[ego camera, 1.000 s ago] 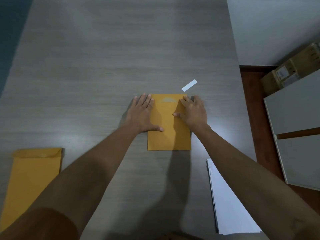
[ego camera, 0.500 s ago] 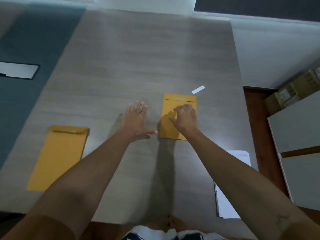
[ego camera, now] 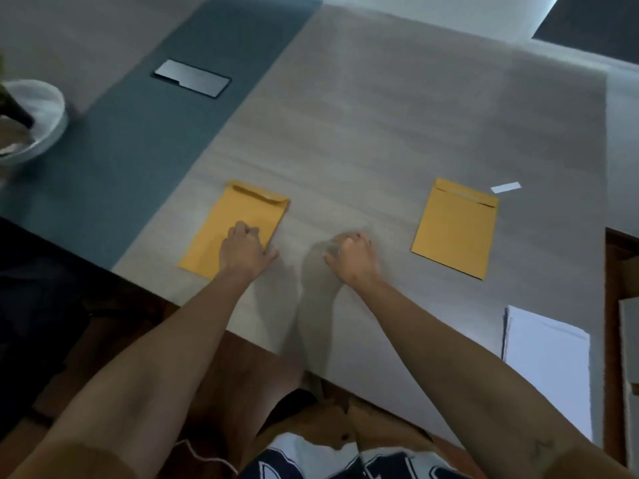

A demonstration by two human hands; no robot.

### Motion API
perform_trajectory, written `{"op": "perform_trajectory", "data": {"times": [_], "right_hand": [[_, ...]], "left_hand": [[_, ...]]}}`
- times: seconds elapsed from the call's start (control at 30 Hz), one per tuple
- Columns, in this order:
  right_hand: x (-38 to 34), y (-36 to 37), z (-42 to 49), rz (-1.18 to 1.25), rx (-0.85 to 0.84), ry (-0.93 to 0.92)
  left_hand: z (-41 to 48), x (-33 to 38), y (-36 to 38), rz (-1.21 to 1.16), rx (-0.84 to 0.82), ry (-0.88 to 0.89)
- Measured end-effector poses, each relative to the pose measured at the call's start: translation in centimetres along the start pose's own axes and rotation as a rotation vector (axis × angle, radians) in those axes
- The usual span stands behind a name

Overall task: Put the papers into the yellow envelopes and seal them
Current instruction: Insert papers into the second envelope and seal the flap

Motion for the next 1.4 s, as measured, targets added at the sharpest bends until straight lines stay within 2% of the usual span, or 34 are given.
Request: {"op": "perform_trajectory", "data": {"times": [0.23,0.47,0.63,0.8,0.93,1.03,1.2,1.4], "right_hand": [[-9.2,4.5,-0.1,-0.029,-0.122,-0.236],[-13.7,7.5,0.3,-0.174,-0.26,-0.396],[-14.4,8.8,0.6,-0.303,-0.313,-0.439],[-14.6,8.3,0.8,-0.299,-0.301,-0.459],[-14.7,8.0,0.7,-0.283,-0.299,-0.462],[-14.7,7.8,0.7,-0.26,-0.289,-0.455],[-13.6,5.9,0.8,-0.005,-0.145,-0.369],[-8.0,0.0,0.5,0.2,0.317,-0.271]], "left_hand": [[0.0,-10.0,1.3,-0.135,-0.055,-0.244],[2.1,-12.6,1.0,-0.213,-0.043,-0.285],[3.0,-13.1,1.5,-0.201,-0.068,-0.287],[3.4,-13.7,0.7,-0.193,0.004,-0.303],[3.7,-14.1,-0.4,-0.357,0.091,-0.355],[3.8,-14.3,-1.0,-0.497,0.096,-0.413],[3.6,-12.6,-1.8,-0.666,0.097,-0.385],[3.0,-8.2,-1.8,-0.744,0.03,-0.202]]}}
Point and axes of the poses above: each hand's wrist, its own z-axis towards the middle knuckle, its own y-axis out of the palm, x = y × z, the point moved 8 cm from there along z, towards the middle knuckle
